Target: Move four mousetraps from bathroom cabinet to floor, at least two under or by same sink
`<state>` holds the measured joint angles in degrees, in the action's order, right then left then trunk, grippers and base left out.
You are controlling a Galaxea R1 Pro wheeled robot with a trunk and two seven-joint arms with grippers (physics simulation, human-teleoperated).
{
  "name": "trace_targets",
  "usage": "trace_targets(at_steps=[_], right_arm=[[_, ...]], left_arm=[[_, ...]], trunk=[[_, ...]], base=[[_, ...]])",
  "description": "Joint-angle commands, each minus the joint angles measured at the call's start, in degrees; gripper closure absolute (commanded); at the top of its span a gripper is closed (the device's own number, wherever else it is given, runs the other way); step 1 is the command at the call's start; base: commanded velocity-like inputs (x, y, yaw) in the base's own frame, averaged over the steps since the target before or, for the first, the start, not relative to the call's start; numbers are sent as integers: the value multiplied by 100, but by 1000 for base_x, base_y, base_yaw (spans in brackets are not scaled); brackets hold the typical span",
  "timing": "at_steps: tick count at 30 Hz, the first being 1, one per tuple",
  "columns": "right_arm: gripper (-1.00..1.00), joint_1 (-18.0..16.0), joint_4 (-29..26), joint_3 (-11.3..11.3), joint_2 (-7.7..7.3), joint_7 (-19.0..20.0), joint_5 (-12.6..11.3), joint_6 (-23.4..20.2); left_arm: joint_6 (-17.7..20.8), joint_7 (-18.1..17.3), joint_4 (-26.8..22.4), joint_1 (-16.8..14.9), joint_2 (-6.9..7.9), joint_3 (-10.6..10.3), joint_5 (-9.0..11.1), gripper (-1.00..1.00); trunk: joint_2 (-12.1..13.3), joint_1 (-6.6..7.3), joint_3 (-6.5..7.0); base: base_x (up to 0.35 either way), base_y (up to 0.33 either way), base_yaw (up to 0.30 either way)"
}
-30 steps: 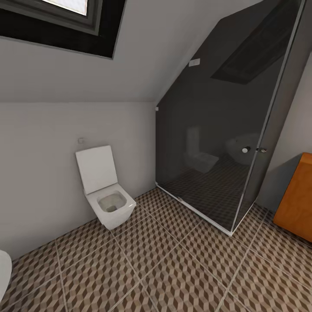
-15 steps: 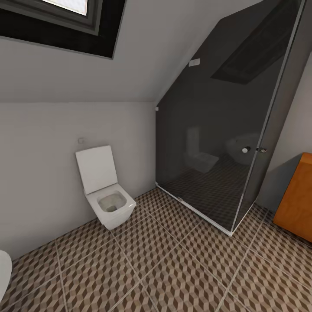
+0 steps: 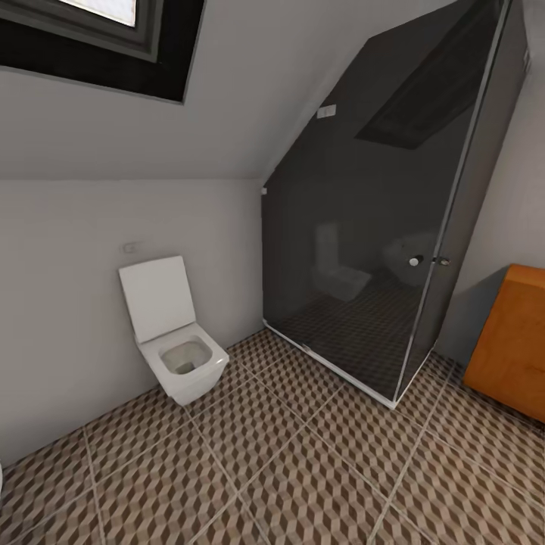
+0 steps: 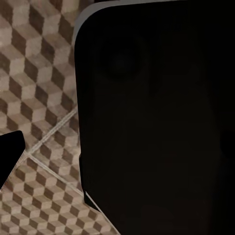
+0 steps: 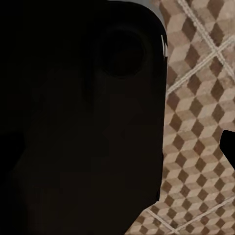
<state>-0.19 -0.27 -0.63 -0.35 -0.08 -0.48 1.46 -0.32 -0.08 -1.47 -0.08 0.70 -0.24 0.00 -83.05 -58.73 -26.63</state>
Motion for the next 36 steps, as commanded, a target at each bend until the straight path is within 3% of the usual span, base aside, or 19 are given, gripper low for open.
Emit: trace_targets(at_steps=[1,36], right_arm=[[-100,-3,1,-6,0,-1,-7,18],[-100,0,1,-16,0,-1,-31,21]], left_arm=[[-3,-1,-2,-1,1,-3,0,-100],[-3,-1,-2,-1,1,-3,0,-100]], trunk=[[-3,0,-2],[-3,0,118]], base=[[0,0,-214],[0,0,-250]])
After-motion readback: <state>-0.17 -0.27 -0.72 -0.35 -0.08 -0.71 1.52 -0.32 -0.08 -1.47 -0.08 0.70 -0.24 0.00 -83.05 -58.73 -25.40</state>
